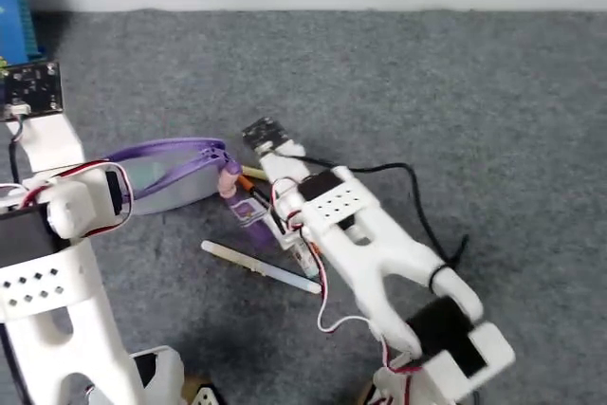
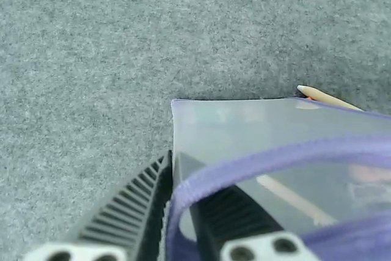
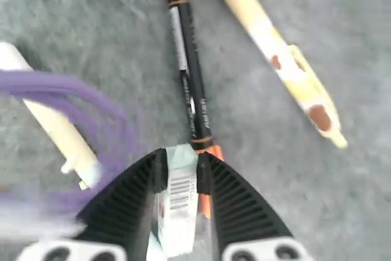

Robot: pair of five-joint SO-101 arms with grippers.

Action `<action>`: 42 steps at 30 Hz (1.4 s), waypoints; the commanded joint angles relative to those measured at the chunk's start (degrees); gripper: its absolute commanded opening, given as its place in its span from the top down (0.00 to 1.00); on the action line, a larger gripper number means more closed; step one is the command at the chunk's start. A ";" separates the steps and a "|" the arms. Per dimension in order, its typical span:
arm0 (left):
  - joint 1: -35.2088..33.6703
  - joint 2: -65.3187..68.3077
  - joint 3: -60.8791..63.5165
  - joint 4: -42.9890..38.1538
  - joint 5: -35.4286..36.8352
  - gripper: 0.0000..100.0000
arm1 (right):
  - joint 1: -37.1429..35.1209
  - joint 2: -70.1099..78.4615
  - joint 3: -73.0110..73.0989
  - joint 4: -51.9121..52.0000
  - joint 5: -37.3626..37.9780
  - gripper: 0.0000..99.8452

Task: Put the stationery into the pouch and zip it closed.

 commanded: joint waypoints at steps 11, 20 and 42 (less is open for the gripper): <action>0.00 0.00 -0.31 1.41 -0.44 0.99 | 4.70 -8.57 4.92 1.36 2.64 0.99; -0.09 0.00 -0.31 1.41 -0.62 0.99 | 4.53 -8.57 5.10 2.68 2.64 0.99; 0.00 0.00 -0.31 1.49 -0.62 0.99 | 1.80 -25.71 4.92 11.03 2.64 0.99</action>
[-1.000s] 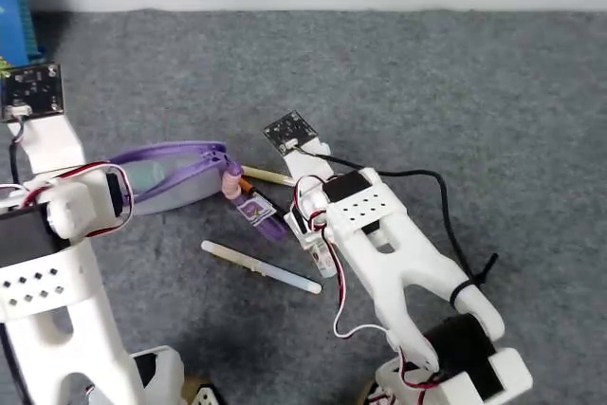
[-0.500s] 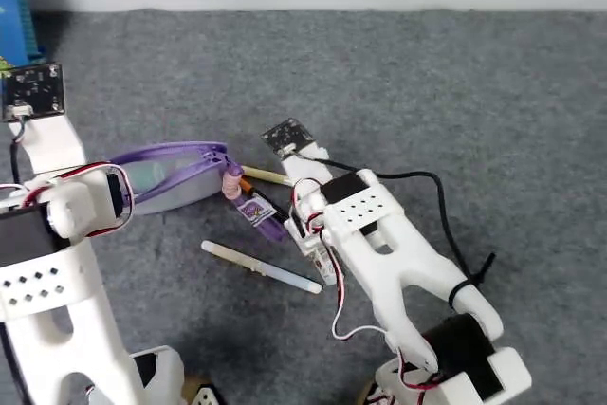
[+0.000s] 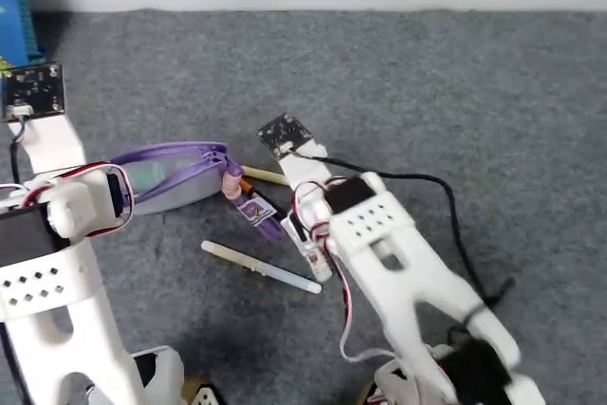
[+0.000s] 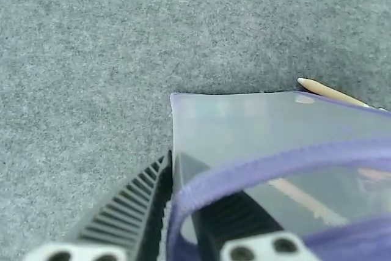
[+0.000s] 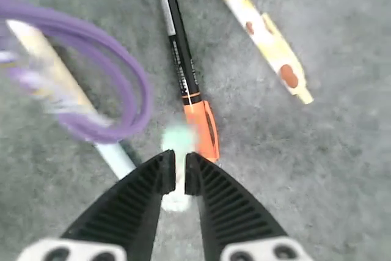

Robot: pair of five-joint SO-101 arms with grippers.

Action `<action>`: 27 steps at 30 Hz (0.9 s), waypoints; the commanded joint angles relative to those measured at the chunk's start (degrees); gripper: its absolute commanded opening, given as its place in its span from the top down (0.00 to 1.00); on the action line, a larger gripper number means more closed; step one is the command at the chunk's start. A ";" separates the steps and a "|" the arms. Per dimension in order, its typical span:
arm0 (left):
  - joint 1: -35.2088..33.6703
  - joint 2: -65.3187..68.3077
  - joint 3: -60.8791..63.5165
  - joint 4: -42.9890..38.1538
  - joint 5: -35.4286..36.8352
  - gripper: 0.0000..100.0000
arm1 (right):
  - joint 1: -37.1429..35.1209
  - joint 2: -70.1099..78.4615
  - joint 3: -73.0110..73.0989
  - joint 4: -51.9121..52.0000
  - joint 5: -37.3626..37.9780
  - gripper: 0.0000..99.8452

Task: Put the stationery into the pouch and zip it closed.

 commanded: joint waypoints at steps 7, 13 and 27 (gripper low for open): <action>0.00 0.00 -0.31 0.44 -0.35 0.99 | -0.75 -31.78 -0.26 7.52 0.70 0.99; 0.00 0.00 -0.31 0.44 -0.09 0.99 | -4.35 -32.84 7.03 7.69 0.35 0.97; 0.00 0.00 -0.31 0.44 -0.09 0.99 | -8.13 -6.29 14.77 -12.35 -2.90 0.89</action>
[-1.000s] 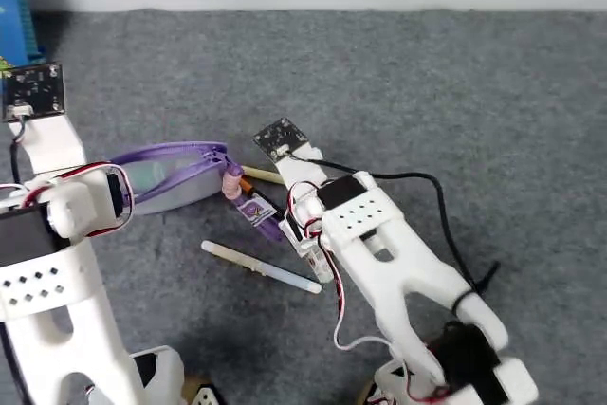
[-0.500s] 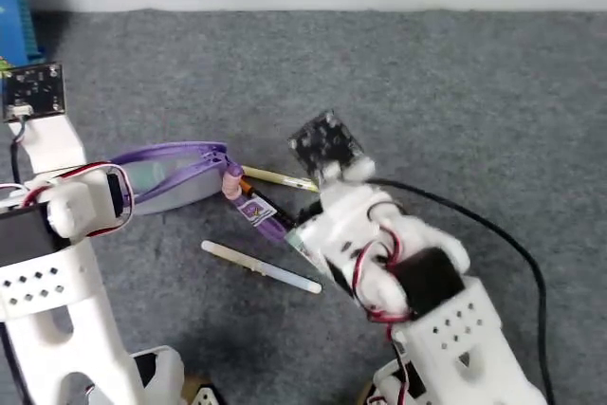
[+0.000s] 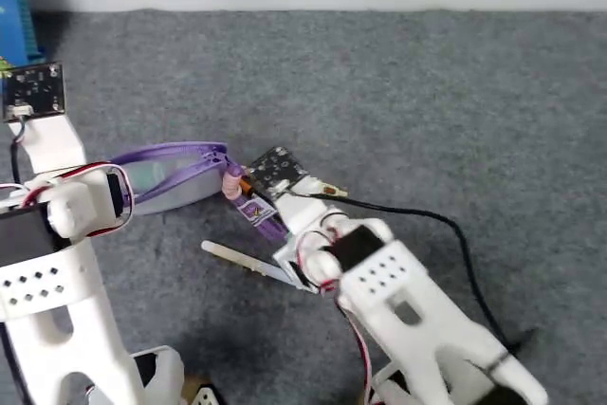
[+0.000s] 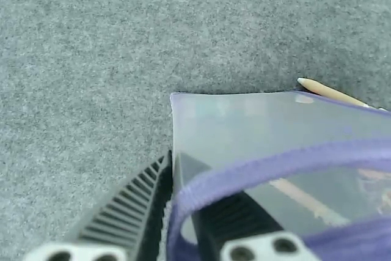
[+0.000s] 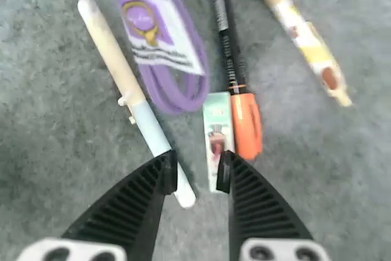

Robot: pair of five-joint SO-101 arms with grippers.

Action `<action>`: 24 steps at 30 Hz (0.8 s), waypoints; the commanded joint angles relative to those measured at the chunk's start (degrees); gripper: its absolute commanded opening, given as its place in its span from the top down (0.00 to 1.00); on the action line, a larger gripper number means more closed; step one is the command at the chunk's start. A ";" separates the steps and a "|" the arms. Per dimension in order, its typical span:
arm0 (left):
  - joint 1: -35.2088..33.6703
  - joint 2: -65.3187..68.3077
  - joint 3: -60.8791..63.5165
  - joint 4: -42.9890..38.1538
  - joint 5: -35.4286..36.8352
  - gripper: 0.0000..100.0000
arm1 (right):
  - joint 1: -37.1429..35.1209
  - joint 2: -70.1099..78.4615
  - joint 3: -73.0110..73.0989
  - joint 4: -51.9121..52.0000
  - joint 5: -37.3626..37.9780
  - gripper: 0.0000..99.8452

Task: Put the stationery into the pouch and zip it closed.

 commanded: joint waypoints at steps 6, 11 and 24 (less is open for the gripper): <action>0.00 0.00 -0.31 1.58 -0.18 0.99 | -0.31 13.93 -0.44 -11.38 -0.44 0.90; 0.00 0.00 -0.31 1.58 -0.26 0.99 | -0.22 18.15 -0.44 -14.46 -0.35 0.90; 0.00 0.00 -0.31 1.58 -0.35 0.99 | 4.97 16.75 -4.22 -12.97 0.09 0.90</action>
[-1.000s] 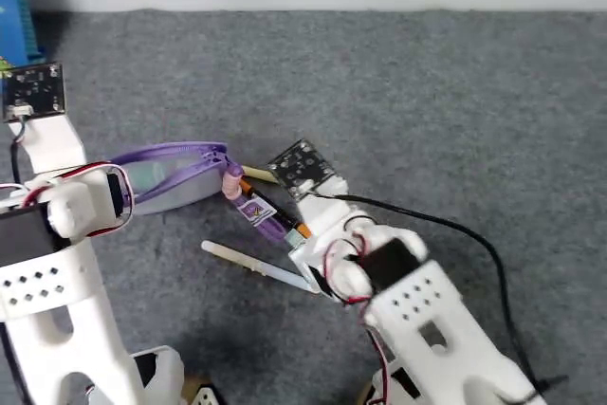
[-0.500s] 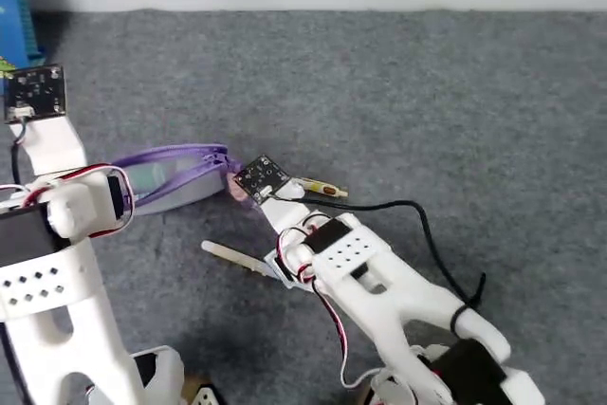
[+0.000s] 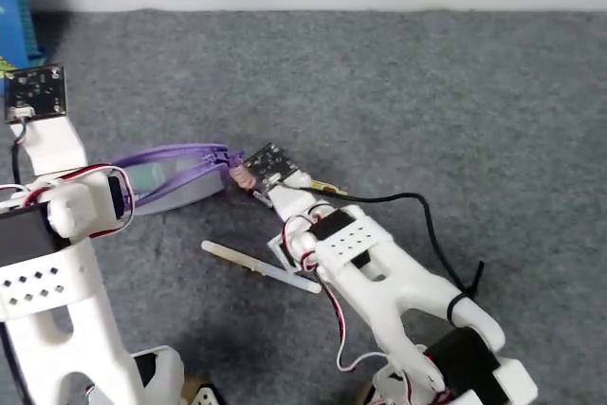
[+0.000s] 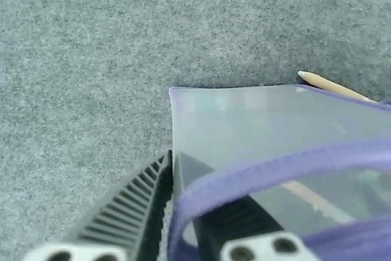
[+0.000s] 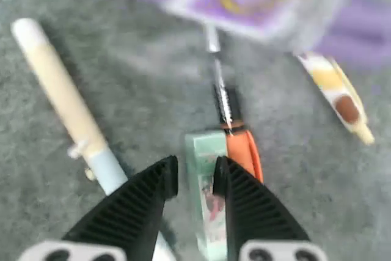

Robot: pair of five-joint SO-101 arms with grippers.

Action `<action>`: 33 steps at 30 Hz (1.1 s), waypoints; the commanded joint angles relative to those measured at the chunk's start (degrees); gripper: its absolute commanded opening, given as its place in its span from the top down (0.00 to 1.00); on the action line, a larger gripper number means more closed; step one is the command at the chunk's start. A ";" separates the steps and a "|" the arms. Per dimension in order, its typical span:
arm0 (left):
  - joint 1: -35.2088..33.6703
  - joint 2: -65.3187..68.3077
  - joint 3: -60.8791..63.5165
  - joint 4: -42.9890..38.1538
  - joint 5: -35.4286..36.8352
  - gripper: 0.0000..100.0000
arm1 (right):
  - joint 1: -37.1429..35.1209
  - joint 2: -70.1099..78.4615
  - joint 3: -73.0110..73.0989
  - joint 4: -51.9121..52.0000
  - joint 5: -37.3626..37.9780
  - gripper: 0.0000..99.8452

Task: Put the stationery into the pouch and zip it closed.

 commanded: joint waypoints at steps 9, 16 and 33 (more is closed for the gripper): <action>0.00 0.00 -0.31 0.44 -0.35 0.99 | 1.10 -1.54 -2.02 0.84 1.93 0.90; 0.00 0.00 -0.31 0.44 -0.35 0.99 | 1.19 -1.45 -2.02 0.84 1.76 0.89; -0.09 -0.09 -0.31 0.44 -0.35 0.99 | 0.84 -1.63 -8.00 10.86 -2.11 0.82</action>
